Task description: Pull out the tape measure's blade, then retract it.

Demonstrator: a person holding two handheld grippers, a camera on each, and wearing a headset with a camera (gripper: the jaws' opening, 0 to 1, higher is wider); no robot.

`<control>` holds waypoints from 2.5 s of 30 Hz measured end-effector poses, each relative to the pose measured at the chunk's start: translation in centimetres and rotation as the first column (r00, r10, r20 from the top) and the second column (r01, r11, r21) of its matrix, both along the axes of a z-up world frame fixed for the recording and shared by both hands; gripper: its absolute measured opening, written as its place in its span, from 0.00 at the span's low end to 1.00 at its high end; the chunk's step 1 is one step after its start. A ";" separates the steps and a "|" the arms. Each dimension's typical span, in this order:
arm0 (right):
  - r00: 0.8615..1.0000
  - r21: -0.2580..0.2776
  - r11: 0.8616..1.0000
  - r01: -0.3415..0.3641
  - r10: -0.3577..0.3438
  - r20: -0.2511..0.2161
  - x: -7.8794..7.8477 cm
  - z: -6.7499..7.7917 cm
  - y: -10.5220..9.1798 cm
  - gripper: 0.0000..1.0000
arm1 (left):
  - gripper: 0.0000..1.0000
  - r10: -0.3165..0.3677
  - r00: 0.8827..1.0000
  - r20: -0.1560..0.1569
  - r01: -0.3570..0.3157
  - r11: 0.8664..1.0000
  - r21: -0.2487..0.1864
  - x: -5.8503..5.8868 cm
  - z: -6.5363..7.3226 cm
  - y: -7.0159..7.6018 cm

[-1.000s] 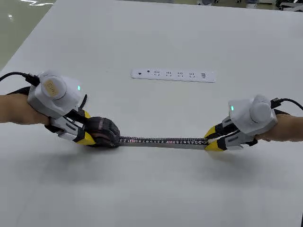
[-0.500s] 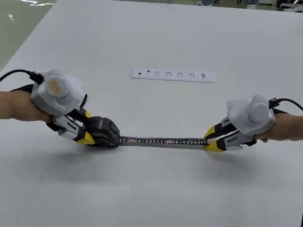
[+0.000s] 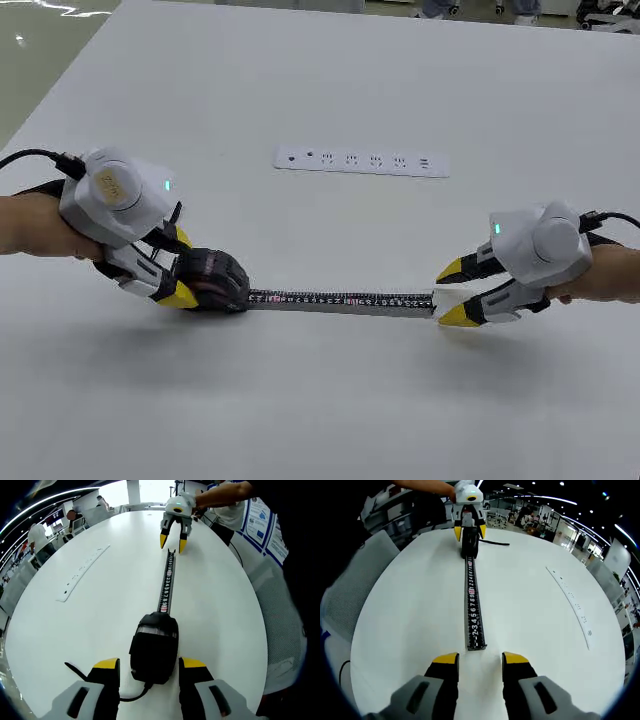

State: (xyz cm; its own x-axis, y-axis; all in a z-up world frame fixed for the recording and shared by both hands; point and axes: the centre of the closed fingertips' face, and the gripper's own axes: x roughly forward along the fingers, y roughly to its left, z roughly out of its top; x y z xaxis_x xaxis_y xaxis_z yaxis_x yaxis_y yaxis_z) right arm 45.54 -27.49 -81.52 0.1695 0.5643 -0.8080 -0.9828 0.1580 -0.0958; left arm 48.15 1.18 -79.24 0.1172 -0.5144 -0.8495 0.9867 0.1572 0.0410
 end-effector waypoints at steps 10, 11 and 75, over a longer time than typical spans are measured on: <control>0.999 0.021 0.998 0.051 -0.051 0.013 -0.6 0.9 -0.6 0.64 | 0.63 0.001 1.000 -0.004 -0.001 1.000 -0.017 -0.8 0.7 0.4; 0.998 0.029 0.998 0.064 -0.064 0.013 -0.7 1.1 -0.6 0.68 | 0.66 0.005 1.000 -0.004 -0.005 1.000 -0.021 -0.9 0.8 0.4; 0.890 0.324 0.849 0.418 -0.454 0.040 -5.0 6.0 -0.7 1.00 | 1.00 0.448 0.893 0.038 -0.399 0.830 -0.390 -5.5 5.0 1.9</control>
State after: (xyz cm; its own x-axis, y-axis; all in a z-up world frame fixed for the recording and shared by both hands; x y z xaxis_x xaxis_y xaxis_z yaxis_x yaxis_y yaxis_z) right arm 40.50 -28.17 -75.53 0.5333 0.6214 -0.5740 -0.7914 0.6061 -0.0790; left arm 42.61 3.08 -74.26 0.4854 -0.6571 -0.5767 0.8101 0.5861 0.0140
